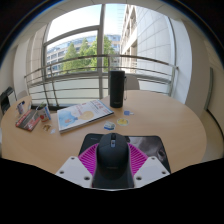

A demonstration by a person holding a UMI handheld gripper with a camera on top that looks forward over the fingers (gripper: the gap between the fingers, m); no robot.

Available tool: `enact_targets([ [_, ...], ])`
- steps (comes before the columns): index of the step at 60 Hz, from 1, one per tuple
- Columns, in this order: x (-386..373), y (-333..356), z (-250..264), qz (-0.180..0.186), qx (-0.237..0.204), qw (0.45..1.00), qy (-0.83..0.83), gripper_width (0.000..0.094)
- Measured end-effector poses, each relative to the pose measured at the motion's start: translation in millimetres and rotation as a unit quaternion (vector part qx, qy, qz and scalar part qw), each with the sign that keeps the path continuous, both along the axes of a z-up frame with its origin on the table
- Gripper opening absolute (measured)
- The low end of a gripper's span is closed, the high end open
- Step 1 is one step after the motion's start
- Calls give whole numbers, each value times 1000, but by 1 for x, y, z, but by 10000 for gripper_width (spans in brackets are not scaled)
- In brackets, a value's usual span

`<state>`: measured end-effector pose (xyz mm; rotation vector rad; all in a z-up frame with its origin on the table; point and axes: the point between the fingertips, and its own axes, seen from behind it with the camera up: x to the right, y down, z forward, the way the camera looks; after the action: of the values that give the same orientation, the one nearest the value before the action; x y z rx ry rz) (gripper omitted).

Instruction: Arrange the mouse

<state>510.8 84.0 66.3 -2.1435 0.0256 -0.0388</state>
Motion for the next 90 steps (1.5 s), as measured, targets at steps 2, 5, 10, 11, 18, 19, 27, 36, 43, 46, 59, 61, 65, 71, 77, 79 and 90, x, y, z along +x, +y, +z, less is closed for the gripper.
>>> enact_targets([
  [2, 8, -2, -11, -3, -12, 1000, -1, 397],
  [5, 19, -3, -26, -6, -23, 1000, 3, 400],
  [10, 33, -2, -54, -12, -41, 999, 9, 437],
  [11, 34, -3, -58, -14, -43, 999, 12, 446],
  [18, 35, -6, -77, -16, -66, 997, 33, 516],
  [19, 35, -6, -77, -14, -66, 997, 34, 525],
  [27, 38, -16, -69, -22, -71, 997, 20, 850],
  [36, 36, -39, -31, -40, -49, 998, 6, 845],
  [43, 30, -74, 6, -56, -36, 998, -9, 846],
  [46, 26, -92, 22, -63, -27, 998, -13, 845],
  [59, -2, -183, 71, -69, -13, 997, -34, 844],
  [61, -6, -196, 76, -70, -12, 997, -35, 843],
  [65, -11, -220, 84, -74, -12, 997, -37, 844],
  [71, -21, -249, 97, -75, -6, 997, -36, 844],
  [77, -28, -271, 109, -74, -1, 996, -41, 845],
  [79, -30, -276, 111, -73, 0, 996, -44, 842],
  [90, -35, -300, 126, -73, 5, 996, -47, 843],
])
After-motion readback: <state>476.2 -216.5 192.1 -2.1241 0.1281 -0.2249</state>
